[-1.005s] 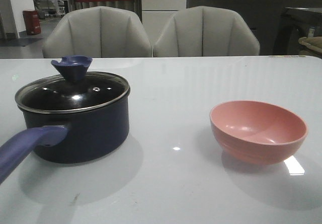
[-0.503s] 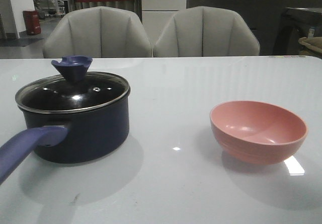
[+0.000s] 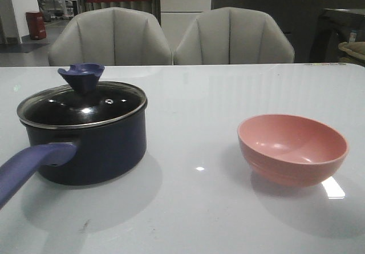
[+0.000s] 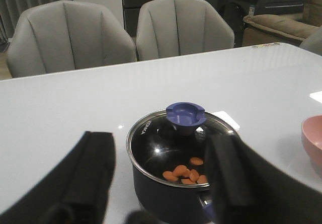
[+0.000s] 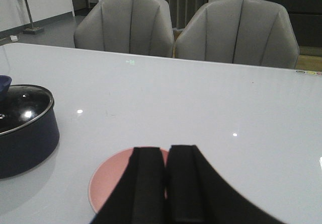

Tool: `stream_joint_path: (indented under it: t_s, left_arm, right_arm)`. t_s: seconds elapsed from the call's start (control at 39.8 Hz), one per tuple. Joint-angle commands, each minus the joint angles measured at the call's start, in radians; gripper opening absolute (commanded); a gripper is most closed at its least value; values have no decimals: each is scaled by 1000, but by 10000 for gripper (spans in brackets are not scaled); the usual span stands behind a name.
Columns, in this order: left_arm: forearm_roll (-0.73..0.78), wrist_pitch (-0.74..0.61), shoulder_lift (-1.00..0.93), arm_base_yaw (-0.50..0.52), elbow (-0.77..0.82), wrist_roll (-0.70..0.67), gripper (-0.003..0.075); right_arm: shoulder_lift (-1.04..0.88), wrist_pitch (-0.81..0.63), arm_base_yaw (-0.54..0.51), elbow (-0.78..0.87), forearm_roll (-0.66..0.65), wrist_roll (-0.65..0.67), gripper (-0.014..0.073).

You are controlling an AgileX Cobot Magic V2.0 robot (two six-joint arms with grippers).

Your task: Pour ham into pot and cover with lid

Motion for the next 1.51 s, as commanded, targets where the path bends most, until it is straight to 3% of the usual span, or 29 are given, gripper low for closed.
stream_joint_path:
  t_s: [0.0,0.63,0.98,1.23,1.48]
  left_arm:
    - [-1,-89,7,-2,-26,-2,118]
    - [4,-132,-10,0,17,-2,114]
    - [30,-161,-252,287,253,-21,113]
    - [32,-171,-343,313,340,-151,114]
    - [32,-143,-357,313,340,-171,114]
  right_arm:
    - [2,-77,1,-26,0,-9,149]
    - [2,-77,1,-26,0,-9,149]
    - [2,-77,1,-26,0,-9,149]
    - [2,-77,1,-26,0,-9,149]
    - [2,-77,1,-26,0,-9,149]
